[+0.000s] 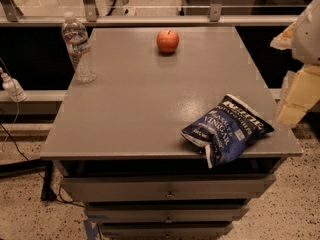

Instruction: Move apple near blue chip bag

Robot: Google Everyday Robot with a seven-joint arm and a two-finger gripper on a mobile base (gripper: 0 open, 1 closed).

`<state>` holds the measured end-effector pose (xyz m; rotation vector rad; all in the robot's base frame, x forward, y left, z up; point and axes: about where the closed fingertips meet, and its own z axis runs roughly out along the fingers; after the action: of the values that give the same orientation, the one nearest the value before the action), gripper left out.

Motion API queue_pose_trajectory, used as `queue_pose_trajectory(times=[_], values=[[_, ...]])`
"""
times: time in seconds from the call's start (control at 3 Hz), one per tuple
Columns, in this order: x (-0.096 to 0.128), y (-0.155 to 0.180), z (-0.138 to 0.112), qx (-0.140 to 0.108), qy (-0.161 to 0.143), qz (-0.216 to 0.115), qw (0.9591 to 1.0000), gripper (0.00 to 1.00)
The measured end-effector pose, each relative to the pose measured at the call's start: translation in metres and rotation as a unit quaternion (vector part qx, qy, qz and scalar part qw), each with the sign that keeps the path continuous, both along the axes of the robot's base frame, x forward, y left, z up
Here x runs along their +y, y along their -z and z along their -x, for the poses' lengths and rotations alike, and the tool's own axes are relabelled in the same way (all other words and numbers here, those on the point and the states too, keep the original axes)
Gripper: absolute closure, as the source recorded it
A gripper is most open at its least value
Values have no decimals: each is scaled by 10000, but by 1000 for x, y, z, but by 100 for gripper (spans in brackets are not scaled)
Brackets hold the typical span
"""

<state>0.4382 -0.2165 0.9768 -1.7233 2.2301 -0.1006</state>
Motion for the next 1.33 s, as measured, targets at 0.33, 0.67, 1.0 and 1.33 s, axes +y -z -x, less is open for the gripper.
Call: queue_pose_trajectory(times=[0.33,0.67,1.0,1.33], values=[[0,0,0,-1,0,0,10000,0],[9,1,-25,-253,-135,-230,9993,0],[33,1,-103,-940,-344,-959,9903,0],[48,2,-159,-1423,-413,-1518,9772,0]])
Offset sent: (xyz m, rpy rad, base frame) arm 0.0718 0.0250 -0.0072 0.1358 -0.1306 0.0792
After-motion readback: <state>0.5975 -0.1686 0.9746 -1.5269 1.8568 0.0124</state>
